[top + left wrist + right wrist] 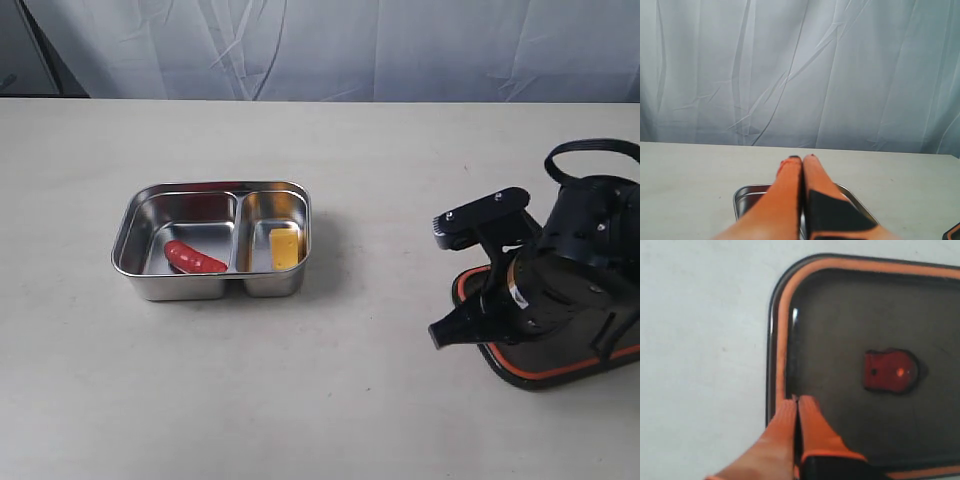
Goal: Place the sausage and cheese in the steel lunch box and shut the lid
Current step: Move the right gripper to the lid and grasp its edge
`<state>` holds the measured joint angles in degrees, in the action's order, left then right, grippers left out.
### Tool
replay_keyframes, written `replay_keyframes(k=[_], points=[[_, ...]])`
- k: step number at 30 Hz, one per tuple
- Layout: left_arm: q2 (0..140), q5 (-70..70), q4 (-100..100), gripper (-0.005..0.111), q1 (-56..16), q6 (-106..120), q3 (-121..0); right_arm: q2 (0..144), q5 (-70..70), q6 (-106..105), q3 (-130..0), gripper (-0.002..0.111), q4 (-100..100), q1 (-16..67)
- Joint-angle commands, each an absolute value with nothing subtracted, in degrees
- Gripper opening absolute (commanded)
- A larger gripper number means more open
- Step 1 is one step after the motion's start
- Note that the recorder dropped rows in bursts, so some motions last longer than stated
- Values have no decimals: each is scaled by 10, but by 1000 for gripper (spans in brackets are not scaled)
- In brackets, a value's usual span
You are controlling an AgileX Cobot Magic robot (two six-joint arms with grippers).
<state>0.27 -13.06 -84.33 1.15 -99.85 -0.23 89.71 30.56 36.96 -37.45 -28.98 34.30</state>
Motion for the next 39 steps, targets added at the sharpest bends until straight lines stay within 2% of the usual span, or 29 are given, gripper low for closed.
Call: replay_keyframes(k=[1,11,14,18,21,29,39], points=[[0,-133,-846,0,10,-999,0,894,257,345,-374,-1,-265,296],[0,-133,-848,0,10,-999,0,823,198,279,-392,-1,-155,270],[0,-133,-848,0,10,-999,0,784,249,125,-420,-1,-35,269],[0,-133,-848,0,10,-999,0,763,417,-85,-503,-1,160,266],[0,-133,-848,0,10,-999,0,763,457,-145,-543,-1,224,266],[0,-133,-848,0,10,-999,0,763,415,-29,-498,-1,73,266],[0,-133,-848,0,10,-999,0,781,365,-15,-381,-1,46,266]])
